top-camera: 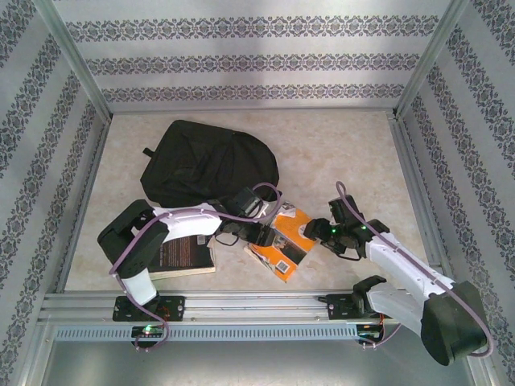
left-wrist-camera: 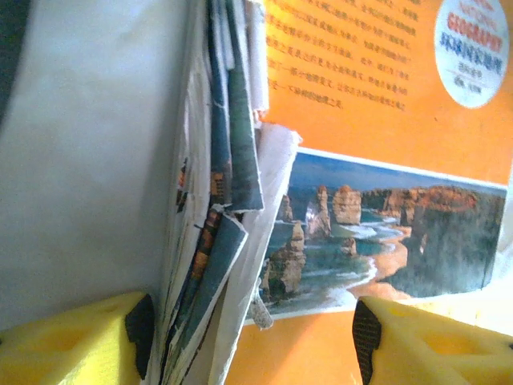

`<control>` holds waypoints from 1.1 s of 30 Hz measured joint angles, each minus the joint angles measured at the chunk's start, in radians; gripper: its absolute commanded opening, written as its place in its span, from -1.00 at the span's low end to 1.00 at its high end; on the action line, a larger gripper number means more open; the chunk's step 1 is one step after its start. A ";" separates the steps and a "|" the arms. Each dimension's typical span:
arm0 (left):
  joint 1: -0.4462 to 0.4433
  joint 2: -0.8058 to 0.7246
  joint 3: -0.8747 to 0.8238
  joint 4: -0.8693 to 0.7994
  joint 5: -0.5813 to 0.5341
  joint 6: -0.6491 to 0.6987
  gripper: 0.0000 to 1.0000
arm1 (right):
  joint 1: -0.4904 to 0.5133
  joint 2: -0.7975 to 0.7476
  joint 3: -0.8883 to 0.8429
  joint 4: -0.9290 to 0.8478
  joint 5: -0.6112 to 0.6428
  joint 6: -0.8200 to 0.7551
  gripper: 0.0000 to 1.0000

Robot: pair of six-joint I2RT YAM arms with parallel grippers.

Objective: Pack the student bag

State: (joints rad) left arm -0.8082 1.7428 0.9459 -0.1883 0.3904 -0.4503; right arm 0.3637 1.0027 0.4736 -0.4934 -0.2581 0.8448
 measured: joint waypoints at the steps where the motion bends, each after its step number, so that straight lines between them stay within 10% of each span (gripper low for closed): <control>1: -0.001 0.005 0.005 0.000 0.011 0.000 0.35 | -0.008 0.006 -0.008 0.004 -0.016 0.006 0.27; 33: -0.016 0.112 0.121 -0.002 0.119 -0.021 0.32 | -0.269 0.225 0.005 0.253 -0.255 -0.003 0.20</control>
State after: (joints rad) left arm -0.8242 1.8545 1.0664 -0.1898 0.5091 -0.4717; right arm 0.0952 1.2282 0.4782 -0.2409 -0.5133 0.8413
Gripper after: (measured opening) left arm 0.648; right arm 0.597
